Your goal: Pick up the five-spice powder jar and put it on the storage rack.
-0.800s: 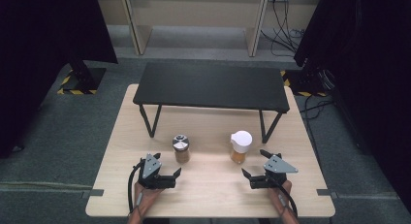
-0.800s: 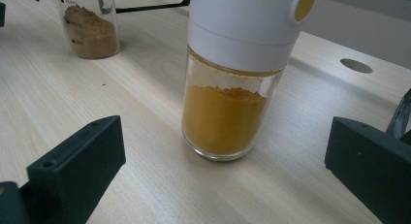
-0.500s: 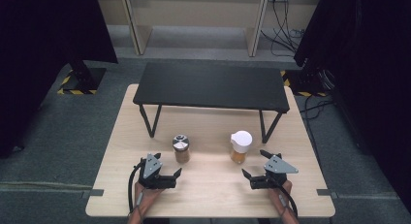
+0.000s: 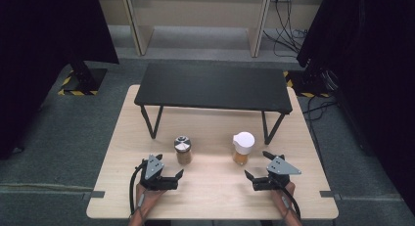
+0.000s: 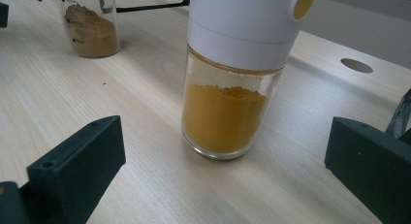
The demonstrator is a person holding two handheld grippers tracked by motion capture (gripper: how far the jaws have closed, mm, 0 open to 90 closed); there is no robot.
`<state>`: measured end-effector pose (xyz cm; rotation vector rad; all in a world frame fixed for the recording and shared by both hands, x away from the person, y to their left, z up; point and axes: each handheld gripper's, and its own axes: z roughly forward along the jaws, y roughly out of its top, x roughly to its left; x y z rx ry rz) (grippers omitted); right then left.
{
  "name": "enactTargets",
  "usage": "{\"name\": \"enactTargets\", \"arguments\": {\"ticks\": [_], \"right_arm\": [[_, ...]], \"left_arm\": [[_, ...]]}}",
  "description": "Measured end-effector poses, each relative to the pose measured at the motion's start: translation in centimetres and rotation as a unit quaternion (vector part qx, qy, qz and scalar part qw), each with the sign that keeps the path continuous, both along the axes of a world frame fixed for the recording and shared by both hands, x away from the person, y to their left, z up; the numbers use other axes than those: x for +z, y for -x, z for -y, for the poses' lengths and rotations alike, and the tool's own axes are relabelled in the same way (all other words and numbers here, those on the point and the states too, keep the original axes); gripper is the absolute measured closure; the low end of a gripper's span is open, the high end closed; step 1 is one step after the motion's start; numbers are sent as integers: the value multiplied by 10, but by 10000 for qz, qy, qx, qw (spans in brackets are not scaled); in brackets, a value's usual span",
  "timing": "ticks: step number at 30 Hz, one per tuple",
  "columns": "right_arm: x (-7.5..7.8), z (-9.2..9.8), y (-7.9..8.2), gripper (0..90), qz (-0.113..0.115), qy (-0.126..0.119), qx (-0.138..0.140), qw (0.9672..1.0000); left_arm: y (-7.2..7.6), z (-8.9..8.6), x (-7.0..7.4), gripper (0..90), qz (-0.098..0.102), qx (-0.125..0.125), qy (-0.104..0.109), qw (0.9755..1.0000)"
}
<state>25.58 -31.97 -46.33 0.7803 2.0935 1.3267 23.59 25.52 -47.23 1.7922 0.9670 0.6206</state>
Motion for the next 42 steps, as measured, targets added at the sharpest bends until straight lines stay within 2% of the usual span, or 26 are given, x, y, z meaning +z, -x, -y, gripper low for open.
{"name": "enactTargets", "arguments": {"ticks": [31, 37, 39, 40, 42], "right_arm": [[0, 0, 1, 7, -22, -12, -64, 10000], [0, -1, 1, 7, -31, 9, -81, 10000], [0, 0, 1, 7, -28, -7, -67, 10000], [0, 0, 1, 7, -30, -10, -66, 10000], [0, 0, 1, 7, -29, -9, -68, 10000]], "left_arm": [[-1, 1, 1, 6, -44, 50, 7, 10000], [-5, 2, 4, 8, -164, 95, -12, 9998], [-9, 0, 4, 10, -266, 80, 98, 9996], [-9, 0, 4, 12, -252, 73, 156, 9995], [-9, 1, 6, 17, -228, 66, 141, 9996]]}}
